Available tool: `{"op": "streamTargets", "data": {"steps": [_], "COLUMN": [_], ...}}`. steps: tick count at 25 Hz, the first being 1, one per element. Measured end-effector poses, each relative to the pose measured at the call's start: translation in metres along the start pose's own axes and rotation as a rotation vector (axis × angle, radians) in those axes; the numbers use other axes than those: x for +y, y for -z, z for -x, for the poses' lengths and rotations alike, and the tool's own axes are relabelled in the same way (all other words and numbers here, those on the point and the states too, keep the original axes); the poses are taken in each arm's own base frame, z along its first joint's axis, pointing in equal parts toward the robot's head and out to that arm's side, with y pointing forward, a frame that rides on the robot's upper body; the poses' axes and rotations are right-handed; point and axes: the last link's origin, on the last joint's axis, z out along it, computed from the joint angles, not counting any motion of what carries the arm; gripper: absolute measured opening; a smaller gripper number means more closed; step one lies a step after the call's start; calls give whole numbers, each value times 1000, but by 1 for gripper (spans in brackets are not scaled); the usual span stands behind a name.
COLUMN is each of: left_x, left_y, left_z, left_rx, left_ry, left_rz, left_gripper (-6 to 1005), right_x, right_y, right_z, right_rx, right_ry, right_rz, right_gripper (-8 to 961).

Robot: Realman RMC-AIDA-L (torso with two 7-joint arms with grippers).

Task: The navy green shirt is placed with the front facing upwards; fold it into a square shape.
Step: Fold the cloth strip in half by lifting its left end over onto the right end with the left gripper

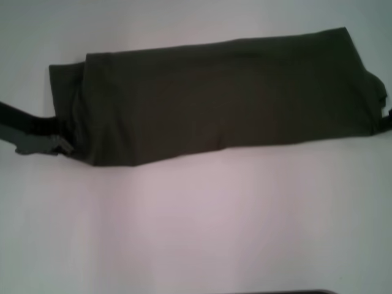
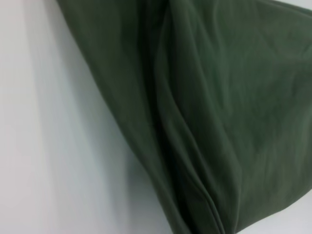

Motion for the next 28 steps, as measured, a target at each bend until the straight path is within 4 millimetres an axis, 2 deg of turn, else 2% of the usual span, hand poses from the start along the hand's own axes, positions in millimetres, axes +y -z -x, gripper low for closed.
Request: {"op": "streamTargets", "data": {"steps": [16, 28], "left_x": [-22, -32], "left_y": [5, 7], "left_z": [36, 46], "left_rx": [-103, -148], "left_ry": [78, 105], "left_rz": [-3, -44], "left_gripper": [14, 15], "right_x": [-5, 3], "right_y": [-7, -17], "right_z": [-38, -56], "right_rx": [144, 239], "right_ry": [-14, 6], "right_rz": [50, 80], "right_gripper": [0, 0]}}
